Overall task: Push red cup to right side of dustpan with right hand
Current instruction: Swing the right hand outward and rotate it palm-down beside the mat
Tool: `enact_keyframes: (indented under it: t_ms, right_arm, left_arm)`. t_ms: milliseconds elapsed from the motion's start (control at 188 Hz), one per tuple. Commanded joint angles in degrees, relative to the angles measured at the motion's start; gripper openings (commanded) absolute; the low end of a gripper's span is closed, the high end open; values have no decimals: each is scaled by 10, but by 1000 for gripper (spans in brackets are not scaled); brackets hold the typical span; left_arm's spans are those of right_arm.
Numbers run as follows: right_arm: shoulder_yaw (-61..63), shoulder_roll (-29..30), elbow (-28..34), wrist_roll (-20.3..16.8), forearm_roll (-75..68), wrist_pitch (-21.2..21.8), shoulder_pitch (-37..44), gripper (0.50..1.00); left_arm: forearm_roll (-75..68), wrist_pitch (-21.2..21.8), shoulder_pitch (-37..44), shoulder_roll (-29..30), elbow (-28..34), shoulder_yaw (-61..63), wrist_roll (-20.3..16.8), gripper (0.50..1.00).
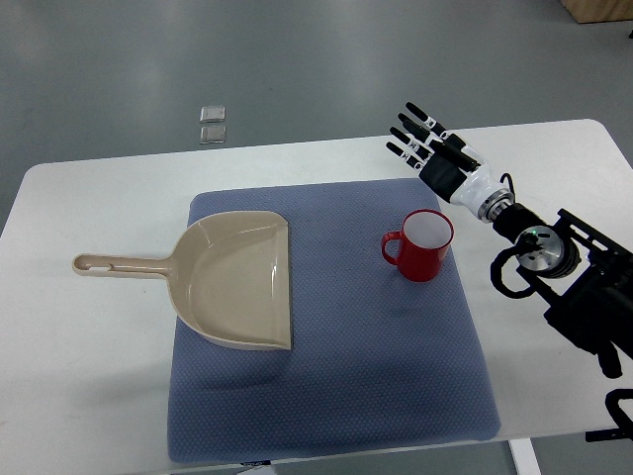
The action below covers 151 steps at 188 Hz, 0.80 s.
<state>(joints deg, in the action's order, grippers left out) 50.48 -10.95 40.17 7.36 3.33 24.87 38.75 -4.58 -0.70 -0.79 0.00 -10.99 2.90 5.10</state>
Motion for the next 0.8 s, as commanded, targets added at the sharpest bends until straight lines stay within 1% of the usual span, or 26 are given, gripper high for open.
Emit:
enact_keyframes:
  t_ms: [0, 37, 154, 244, 324, 366, 393, 404, 414, 441, 446, 462, 467, 478, 483, 547, 579, 590, 632, 733, 797]
  right_arm:
    - [0, -28, 0, 0, 56, 68, -6, 936]
    - [1, -39, 0, 1, 89, 101, -8, 936]
    - [1, -89, 1, 13, 151, 101, -10, 936]
    - [1, -117, 1, 25, 186, 101, -11, 936]
    - [1, -142, 1, 45, 237, 101, -14, 936]
    - [1, -151, 1, 65, 270, 101, -16, 936]
    - [2, -159, 1, 87, 296, 101, -20, 936]
    - [2, -159, 1, 87, 296, 101, -20, 936]
    - [2, -163, 1, 102, 316, 101, -24, 936]
    - [1, -166, 2, 119, 334, 101, -25, 936]
    - [1, -168, 1, 128, 344, 101, -26, 936]
    - [1, -169, 2, 135, 353, 101, -27, 936]
    - [1, -171, 1, 143, 363, 101, -27, 936]
    - [1, -171, 1, 144, 363, 101, -27, 936]
    - [1, -171, 1, 152, 371, 101, -28, 936]
    - [1, -176, 2, 197, 417, 101, -36, 936]
    - [1, -179, 2, 216, 434, 101, -43, 936]
    - [1, -179, 2, 216, 434, 101, -43, 936]
    - [1, -180, 2, 245, 458, 101, -53, 936]
    - [1, -178, 2, 276, 487, 101, -64, 936]
    - [1, -176, 2, 276, 497, 101, -73, 938]
  left_arm:
    - [0, 0, 0, 0, 0, 0, 0, 1000]
    - [0, 0, 0, 0, 0, 0, 0, 1000]
    - [0, 0, 0, 0, 0, 0, 0, 1000]
    - [0, 0, 0, 0, -1, 1, 0, 1000]
    - [0, -1, 0, 0, -2, 1, 0, 1000]
    - [0, -1, 0, 0, -2, 1, 0, 1000]
    - [0, -1, 0, 0, -2, 1, 0, 1000]
    - [0, -1, 0, 0, -2, 1, 0, 1000]
    - [0, -1, 0, 0, -2, 1, 1, 1000]
    - [0, -1, 0, 0, -2, 1, 0, 1000]
    - [0, -1, 0, 0, -2, 1, 1, 1000]
    - [0, -1, 0, 0, -2, 1, 0, 1000]
    - [0, -1, 0, 0, -2, 1, 0, 1000]
    - [0, -1, 0, 0, -2, 1, 0, 1000]
    - [0, -1, 0, 0, -2, 1, 0, 1000]
    - [0, -1, 0, 0, -2, 1, 1, 1000]
    - [0, -1, 0, 0, -2, 1, 0, 1000]
    - [0, -1, 0, 0, -2, 1, 0, 1000]
    - [0, -1, 0, 0, -2, 1, 1, 1000]
    - [0, -1, 0, 0, -2, 1, 1, 1000]
    - [0, -1, 0, 0, -3, 1, 1, 1000]
